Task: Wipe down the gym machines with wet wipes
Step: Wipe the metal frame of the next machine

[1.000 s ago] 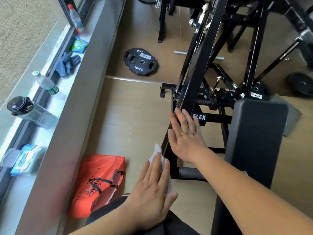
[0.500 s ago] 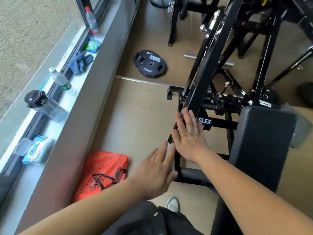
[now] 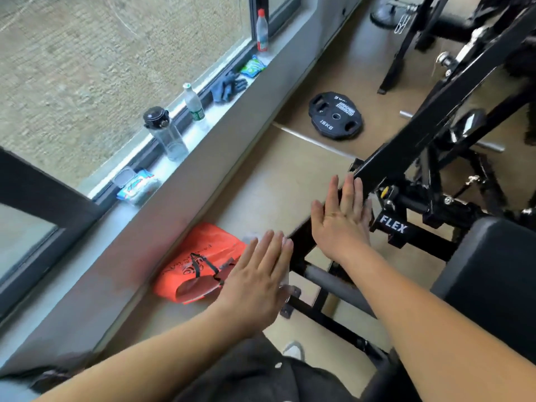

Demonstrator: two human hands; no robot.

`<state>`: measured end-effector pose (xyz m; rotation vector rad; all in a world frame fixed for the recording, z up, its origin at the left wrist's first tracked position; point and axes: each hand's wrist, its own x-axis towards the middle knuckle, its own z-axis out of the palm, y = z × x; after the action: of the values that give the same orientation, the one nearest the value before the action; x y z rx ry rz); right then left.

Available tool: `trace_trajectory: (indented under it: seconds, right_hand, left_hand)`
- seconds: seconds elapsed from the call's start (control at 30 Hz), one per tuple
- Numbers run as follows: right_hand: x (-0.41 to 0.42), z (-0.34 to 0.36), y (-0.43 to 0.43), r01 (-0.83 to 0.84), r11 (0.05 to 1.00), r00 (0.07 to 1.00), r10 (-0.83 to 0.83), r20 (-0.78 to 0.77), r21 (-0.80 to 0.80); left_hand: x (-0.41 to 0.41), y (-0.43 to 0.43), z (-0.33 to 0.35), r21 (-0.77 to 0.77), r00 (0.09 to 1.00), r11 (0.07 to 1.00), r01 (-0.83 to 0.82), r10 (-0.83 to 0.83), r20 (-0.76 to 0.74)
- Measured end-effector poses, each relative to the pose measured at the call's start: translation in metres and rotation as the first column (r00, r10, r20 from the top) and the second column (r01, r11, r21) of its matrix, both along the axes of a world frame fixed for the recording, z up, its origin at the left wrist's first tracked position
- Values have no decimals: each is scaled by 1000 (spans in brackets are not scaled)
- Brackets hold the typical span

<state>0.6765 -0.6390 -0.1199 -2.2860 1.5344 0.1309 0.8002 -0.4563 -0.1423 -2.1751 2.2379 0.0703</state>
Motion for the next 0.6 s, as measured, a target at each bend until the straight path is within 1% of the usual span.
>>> trace_trajectory:
  seconds: [0.07,0.17,0.23,0.3,0.37,0.47,0.53,0.6]
  right_hand:
    - [0,2,1,-3,1000,1000,3,-2,-12]
    - [-1,4,0,-11,1000,1000,11,-15,8]
    - [0,5,-1,-9,1000,1000,10,-25,23]
    - [1,4,-1,-10,1000,1000,10,-20,22]
    - [1,4,-1,-7,1000,1000,7,-9,17]
    - [2,3,-1,5,1000,1000,-4,-12,22]
    - [1,4,-2,10,999,1000,-9,-14,35]
    - [1,5,-3,-5,999,1000,5,-5,49]
  left_hand:
    - [-18,-17,4,11,994,994,-110,110,5]
    - [-35,-9,1,15,982,982,-189,189,-16]
    - [-34,15,-2,-1,983,983,-182,182,-33]
    - [-27,37,-7,-7,993,994,-112,111,-38]
    - [-18,37,-11,-27,998,998,-51,49,-41]
    - [-17,-7,-3,-21,994,996,-83,81,-72]
    - [-25,-44,5,31,992,995,-96,98,-82]
    - [-29,-61,11,51,988,993,-107,112,-108]
